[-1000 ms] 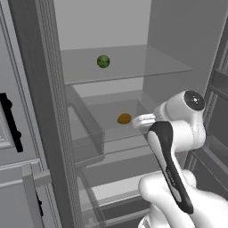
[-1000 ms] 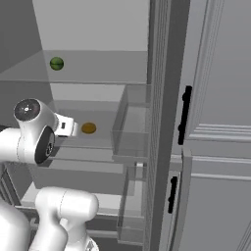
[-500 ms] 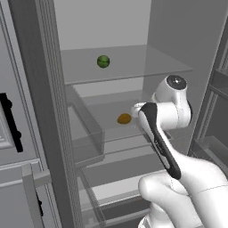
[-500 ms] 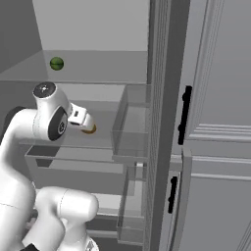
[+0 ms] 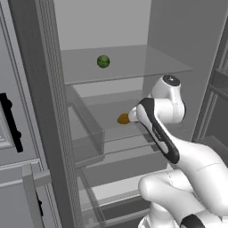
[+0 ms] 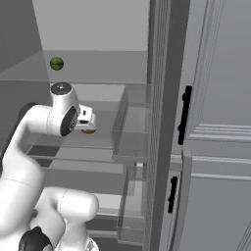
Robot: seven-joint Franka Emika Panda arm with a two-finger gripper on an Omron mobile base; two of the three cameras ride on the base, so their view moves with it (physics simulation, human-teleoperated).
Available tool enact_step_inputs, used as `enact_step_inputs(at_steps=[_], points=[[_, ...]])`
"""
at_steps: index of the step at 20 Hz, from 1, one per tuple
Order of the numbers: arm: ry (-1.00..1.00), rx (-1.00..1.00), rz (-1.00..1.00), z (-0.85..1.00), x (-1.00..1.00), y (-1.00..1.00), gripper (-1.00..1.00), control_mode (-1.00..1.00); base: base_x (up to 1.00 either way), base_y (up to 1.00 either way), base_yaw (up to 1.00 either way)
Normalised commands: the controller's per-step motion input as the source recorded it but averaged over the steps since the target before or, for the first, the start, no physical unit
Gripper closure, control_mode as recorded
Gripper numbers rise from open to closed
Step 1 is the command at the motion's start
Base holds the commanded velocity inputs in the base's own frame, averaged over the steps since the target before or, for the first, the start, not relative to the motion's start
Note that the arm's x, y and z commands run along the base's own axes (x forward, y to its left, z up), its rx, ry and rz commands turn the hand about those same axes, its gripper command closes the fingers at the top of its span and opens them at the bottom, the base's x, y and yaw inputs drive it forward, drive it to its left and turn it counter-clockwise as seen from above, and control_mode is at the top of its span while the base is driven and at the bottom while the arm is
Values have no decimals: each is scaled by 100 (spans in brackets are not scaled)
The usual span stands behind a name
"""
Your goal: Place one avocado and one chicken drumstick in each tupperware on the nearby counter, to pack two identical lunches.
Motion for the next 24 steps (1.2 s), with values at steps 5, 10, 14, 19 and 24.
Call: enact_step_inputs(at_steps=[5,10,14,19,24], points=[[0,-2,0,-26,77,7,-100,-100,0,0,0],[0,-2,0,-18,67,5,-100,-100,0,0,0],[0,-1,0,-25,52,18,-100,-100,0,0,0],[0,-1,0,-40,35,18,-100,-100,0,0,0],[0,-2,-1,-31,37,3,-100,-100,0,0,0]])
